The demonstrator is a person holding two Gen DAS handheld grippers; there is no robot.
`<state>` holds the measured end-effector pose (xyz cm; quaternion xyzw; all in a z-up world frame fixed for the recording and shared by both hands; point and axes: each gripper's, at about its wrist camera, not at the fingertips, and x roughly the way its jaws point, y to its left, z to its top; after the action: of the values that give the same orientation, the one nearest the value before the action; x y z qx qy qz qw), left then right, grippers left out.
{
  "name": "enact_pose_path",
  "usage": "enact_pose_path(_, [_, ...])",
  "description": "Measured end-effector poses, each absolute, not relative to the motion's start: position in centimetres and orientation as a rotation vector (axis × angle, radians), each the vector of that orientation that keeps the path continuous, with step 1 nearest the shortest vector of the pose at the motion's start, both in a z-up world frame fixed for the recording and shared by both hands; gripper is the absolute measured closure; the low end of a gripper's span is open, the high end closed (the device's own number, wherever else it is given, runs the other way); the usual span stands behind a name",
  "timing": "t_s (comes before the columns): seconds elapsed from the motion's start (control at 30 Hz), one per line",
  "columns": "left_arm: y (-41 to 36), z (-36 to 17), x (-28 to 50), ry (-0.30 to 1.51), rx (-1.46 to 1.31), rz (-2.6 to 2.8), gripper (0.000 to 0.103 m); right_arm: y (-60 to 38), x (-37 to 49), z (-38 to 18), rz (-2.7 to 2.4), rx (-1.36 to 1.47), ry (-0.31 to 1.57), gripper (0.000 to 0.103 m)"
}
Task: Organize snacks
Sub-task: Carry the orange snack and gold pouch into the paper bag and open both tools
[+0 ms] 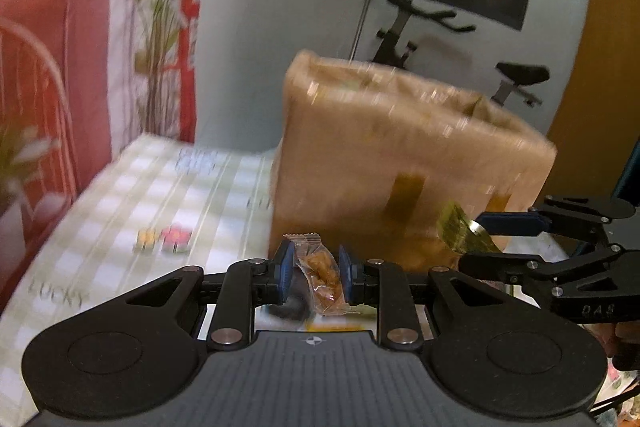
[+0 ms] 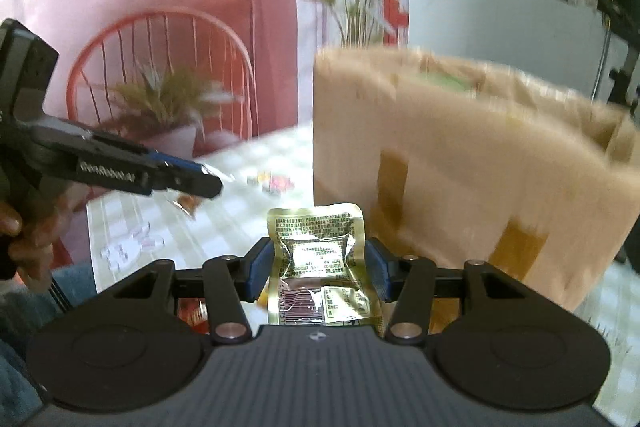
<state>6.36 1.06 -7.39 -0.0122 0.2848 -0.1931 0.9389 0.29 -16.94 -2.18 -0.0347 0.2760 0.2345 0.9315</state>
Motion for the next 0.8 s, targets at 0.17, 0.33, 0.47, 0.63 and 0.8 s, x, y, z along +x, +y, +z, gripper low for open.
enact_pose_path(0.17, [-0.9,-4.1,7.9,0.495,-0.021,-0.429,0.077,-18.0,1.3,1.3,0.452,-0.077,0.466,0.050])
enact_pose_path(0.33, [-3.9,-1.3,9.8,0.423,-0.009,-0.471,0.077,-19.8,3.4,4.4,0.391,-0.090,0.389,0.050])
enact_pose_path(0.47, [-6.0,-0.1,12.7,0.417,-0.034,-0.486,0.077,-21.8,5.6,5.3,0.321,-0.095,0.380,0.050])
enact_pose_path(0.63, [-8.4,0.1,15.7,0.416,-0.031,-0.485,0.077,-23.9,8.0,4.9,0.257,-0.086,0.411,0.050])
enact_pose_path(0.8, [-10.1,-1.0,17.9,0.459,-0.016,-0.495,0.074,-25.6,9.4,3.3,0.224,-0.044,0.475,0.049])
